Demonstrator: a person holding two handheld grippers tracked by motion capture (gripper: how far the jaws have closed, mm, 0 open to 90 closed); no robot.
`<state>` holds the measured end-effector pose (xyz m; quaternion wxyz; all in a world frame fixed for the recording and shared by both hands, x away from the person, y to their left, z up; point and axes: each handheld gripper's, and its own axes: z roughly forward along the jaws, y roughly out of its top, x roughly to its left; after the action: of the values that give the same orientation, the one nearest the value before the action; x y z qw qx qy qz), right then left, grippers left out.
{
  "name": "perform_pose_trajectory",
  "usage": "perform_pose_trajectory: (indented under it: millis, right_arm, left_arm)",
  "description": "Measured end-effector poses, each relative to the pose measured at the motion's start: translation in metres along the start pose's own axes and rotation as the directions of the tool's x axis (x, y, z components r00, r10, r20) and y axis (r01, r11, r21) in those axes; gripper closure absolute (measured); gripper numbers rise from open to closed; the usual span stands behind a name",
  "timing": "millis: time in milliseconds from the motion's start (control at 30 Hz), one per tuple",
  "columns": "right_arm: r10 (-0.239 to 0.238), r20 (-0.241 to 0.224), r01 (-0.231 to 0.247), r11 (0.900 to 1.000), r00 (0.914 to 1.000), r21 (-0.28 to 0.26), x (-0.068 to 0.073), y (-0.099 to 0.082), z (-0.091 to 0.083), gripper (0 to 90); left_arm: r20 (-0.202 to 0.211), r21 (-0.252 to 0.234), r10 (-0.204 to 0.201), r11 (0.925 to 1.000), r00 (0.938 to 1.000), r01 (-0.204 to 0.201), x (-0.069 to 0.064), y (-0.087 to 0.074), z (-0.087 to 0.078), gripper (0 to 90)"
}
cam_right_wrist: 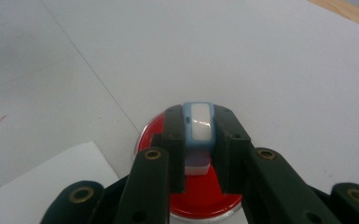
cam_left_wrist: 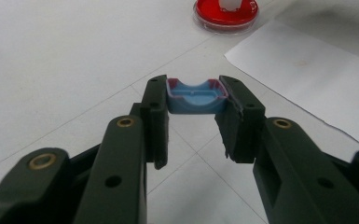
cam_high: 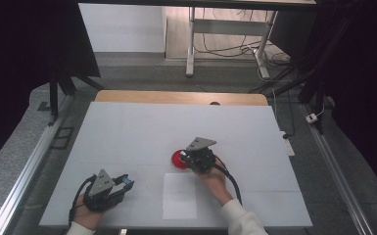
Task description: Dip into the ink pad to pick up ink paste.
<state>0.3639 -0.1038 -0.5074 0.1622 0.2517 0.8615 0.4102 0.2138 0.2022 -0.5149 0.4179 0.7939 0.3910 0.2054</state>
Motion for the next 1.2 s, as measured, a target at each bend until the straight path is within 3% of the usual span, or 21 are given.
perform_pose_trajectory:
  millis: [333, 567, 800, 933, 1200]
  right_arm:
    - [-0.017, 0.008, 0.017, 0.9998, 0.9998, 0.014, 0.001, 0.002, -0.001, 75.3]
    - [-0.032, 0.003, 0.032, 0.9994, 0.9995, -0.009, 0.001, 0.003, -0.003, 75.1]
    - [-0.003, 0.002, 0.003, 0.9995, 1.0, -0.031, -0.002, 0.003, -0.006, 75.0]
    - [0.037, -0.021, -0.039, 0.9975, 0.9991, -0.058, -0.007, 0.003, -0.011, 75.0]
    - [0.056, -0.025, -0.058, 0.995, 0.9981, -0.081, -0.011, 0.005, -0.02, 75.0]
  left_arm:
    - [-0.001, 0.001, -0.001, 1.0, 1.0, 0.001, 0.0, 0.0, 0.001, 64.8]
    - [0.001, 0.001, -0.003, 1.0, 1.0, 0.003, 0.001, 0.0, 0.001, 64.9]
    - [0.001, 0.0, -0.002, 1.0, 1.0, 0.002, 0.001, 0.0, 0.001, 64.9]
    - [0.0, 0.0, -0.003, 1.0, 1.0, 0.003, 0.002, 0.0, 0.001, 64.9]
    - [-0.001, 0.001, -0.002, 1.0, 1.0, 0.002, 0.002, 0.0, 0.001, 64.9]
